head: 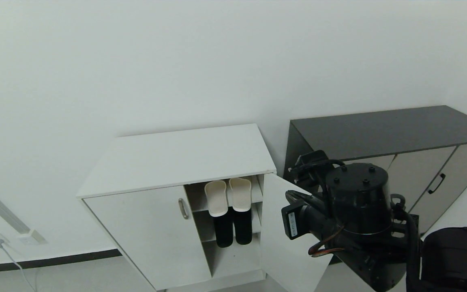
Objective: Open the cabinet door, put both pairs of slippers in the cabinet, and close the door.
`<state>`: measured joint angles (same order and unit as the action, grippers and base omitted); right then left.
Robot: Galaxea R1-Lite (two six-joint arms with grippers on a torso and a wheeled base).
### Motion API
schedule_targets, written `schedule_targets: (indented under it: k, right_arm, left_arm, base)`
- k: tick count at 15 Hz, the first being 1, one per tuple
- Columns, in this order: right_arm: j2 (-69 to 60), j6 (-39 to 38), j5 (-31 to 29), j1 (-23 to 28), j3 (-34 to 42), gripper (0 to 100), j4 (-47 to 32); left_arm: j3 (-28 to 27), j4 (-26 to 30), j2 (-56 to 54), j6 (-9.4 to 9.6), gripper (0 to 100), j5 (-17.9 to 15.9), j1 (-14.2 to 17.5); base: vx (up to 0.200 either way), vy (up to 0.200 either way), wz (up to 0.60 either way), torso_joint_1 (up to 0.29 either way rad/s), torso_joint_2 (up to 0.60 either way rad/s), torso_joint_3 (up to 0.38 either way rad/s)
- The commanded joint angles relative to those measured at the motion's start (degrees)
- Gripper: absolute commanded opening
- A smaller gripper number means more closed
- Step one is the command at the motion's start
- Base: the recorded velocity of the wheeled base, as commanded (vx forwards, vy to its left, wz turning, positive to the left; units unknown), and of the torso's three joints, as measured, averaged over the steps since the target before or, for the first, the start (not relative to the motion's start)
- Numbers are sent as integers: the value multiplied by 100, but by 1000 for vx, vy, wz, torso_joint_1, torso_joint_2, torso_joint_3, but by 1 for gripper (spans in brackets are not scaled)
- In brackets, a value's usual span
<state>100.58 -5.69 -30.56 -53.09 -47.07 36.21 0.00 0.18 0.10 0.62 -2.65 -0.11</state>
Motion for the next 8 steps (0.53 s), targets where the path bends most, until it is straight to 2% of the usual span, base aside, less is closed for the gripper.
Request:
schedule_targets:
  k: [1,8]
  right_arm:
    - [14,-2,-2,0,5,0,0]
    - [14,7,-2,9,31,0,0]
  left_arm:
    - [0,-1,8,-1,0,1,2]
    - [-9,-1,8,-9,0,1,2]
  base:
    - [-200,0,0,2,2,2]
    - [-200,0,0,0,2,0]
